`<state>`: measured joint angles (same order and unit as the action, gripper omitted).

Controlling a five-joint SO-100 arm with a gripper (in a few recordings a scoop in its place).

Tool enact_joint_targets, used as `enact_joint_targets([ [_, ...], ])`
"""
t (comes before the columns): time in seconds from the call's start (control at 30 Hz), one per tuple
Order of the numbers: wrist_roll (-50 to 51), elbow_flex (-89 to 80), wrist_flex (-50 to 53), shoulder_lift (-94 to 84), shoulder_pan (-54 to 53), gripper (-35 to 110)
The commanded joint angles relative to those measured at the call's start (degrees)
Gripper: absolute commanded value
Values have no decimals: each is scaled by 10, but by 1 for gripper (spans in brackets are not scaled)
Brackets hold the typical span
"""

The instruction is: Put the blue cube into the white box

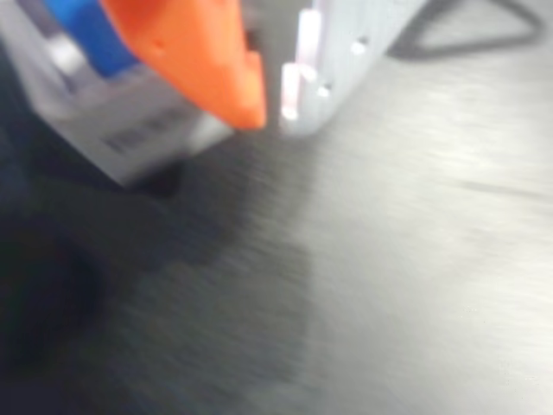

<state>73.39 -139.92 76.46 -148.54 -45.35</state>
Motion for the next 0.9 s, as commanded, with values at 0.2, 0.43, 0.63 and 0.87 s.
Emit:
enact_joint_targets([
  [0.2,97,31,31,-24,230,0],
  [0.43,127,-54,24,-156,355,0],
  [0.63,141,-98,39,-227,409,0],
  [0.87,121,-170,70,-346,423,0],
])
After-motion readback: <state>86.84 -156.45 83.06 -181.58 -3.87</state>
